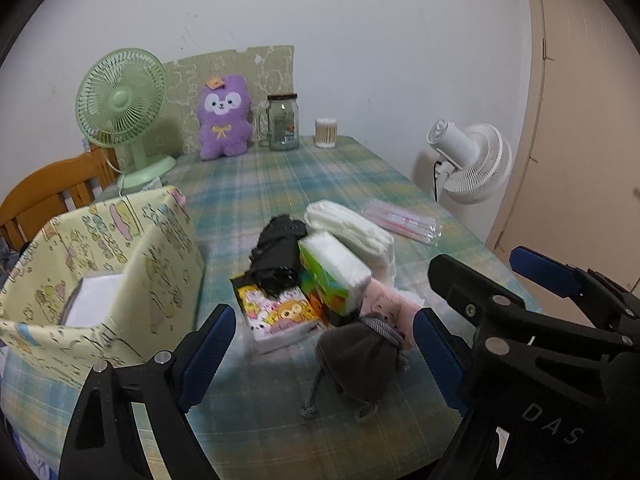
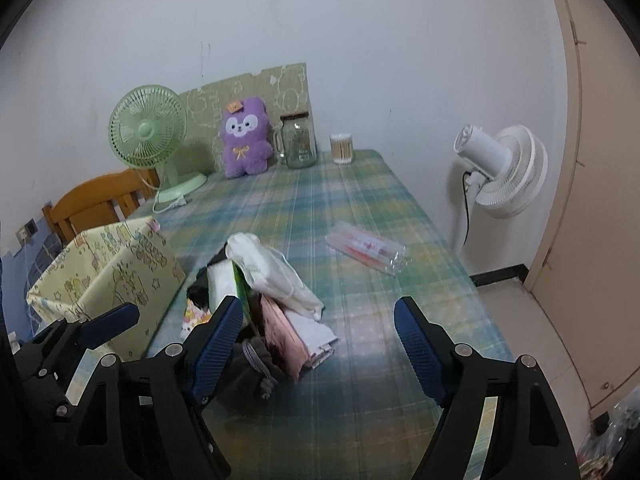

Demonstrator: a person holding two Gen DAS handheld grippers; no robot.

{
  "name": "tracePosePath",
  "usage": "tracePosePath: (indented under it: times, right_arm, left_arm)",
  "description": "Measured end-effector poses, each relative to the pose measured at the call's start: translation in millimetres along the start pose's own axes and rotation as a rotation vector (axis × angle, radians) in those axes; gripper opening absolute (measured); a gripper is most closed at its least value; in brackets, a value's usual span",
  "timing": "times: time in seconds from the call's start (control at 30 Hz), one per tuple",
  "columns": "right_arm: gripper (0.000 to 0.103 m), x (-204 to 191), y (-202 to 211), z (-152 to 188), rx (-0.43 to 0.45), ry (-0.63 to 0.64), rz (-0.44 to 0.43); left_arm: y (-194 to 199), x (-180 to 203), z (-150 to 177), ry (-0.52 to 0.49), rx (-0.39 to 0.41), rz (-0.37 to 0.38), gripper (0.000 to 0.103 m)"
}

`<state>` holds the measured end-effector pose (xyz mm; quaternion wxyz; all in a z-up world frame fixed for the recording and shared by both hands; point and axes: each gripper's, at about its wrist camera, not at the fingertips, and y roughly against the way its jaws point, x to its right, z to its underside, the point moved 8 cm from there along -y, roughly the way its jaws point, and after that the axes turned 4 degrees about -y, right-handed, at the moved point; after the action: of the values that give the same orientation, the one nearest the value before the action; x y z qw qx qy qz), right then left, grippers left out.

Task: Organize soft objects
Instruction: 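Move both grippers toward the pile of soft items, then grasp the grey drawstring cloth with the left gripper while the right grasps the pink packet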

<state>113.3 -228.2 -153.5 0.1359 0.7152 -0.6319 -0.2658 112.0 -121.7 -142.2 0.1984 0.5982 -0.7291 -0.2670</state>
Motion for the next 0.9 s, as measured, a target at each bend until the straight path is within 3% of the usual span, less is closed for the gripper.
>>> tracePosePath:
  times: [0.4, 0.57, 0.67, 0.9]
  right_arm:
    - [0.081, 7, -26, 27, -0.085, -0.025, -0.018]
    - [0.08, 8, -35, 32, -0.106, -0.027, -0.012]
    - [0.075, 5, -40, 35, -0.12, -0.021, -0.019]
    - [0.062, -1, -48, 32, -0.124, -0.022, -0.048]
  left_arm:
    - [-21, 18, 24, -0.015, -0.059, 0.05, 0.086]
    - [-30, 22, 29, -0.013, -0.077, 0.079, 0.07]
    - [-33, 23, 32, -0.011, -0.089, 0.101, 0.062]
    - [-34, 21, 31, -0.027, -0.083, 0.098, 0.058]
